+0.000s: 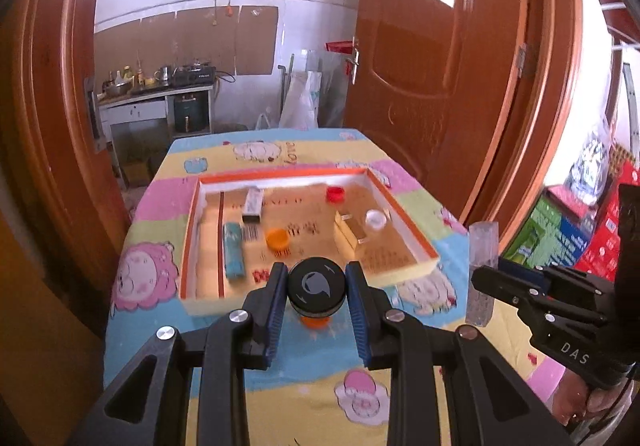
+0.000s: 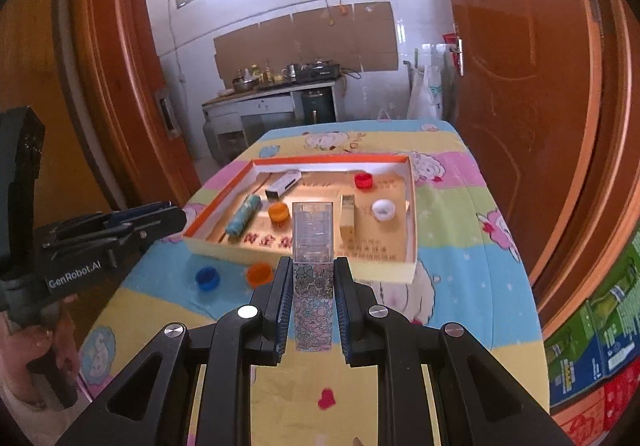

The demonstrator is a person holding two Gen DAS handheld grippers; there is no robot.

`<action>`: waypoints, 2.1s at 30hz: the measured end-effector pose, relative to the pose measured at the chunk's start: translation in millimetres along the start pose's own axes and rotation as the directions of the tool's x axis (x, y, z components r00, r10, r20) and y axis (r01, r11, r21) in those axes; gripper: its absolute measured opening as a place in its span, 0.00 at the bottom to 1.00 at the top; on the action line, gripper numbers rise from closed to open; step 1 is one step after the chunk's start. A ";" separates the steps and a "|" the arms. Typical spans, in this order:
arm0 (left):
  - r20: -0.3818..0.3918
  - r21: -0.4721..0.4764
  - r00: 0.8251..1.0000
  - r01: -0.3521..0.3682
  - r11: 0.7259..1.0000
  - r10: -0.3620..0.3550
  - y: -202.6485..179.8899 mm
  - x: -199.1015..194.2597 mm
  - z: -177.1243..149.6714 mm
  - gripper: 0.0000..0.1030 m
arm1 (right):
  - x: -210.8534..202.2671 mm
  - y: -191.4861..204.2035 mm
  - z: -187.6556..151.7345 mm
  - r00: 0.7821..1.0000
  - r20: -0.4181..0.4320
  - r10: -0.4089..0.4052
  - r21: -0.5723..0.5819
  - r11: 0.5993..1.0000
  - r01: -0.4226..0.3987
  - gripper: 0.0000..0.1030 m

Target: Organize rigid objects

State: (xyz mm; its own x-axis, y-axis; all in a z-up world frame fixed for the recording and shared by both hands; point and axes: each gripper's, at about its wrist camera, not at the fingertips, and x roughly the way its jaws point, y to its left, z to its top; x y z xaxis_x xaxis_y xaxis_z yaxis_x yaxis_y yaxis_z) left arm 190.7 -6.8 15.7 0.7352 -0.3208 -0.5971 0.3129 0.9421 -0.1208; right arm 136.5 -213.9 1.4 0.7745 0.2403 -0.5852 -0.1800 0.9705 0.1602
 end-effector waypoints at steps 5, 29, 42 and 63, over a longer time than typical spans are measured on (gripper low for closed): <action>0.007 -0.041 1.000 0.016 0.999 -0.015 14.1 12.7 24.3 0.29 | 18.6 -1.4 29.5 1.000 -0.019 0.018 -0.022 1.000 -0.019 0.20; -0.123 -0.171 0.991 -0.074 0.982 0.053 89.2 126.5 70.9 0.29 | 158.6 -4.6 102.2 0.977 -0.196 0.085 -0.009 0.996 -0.089 0.20; -0.201 -0.150 0.969 -0.176 0.973 0.144 115.1 181.2 83.0 0.29 | 241.0 -15.3 105.9 0.941 -0.333 0.066 0.028 0.998 -0.060 0.20; -0.347 -0.131 0.924 -0.218 0.967 0.161 123.6 250.8 77.9 0.29 | 270.5 -24.5 94.2 0.924 -0.372 0.084 0.044 0.996 -0.073 0.20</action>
State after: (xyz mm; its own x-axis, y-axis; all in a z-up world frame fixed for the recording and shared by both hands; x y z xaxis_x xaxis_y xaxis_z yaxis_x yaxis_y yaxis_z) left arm 460.6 21.5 -87.2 0.5208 -0.1107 -0.8465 0.0639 0.9938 -0.0907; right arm 407.6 -174.4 -86.0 0.4747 0.3109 -0.8234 -0.2094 0.9486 0.2374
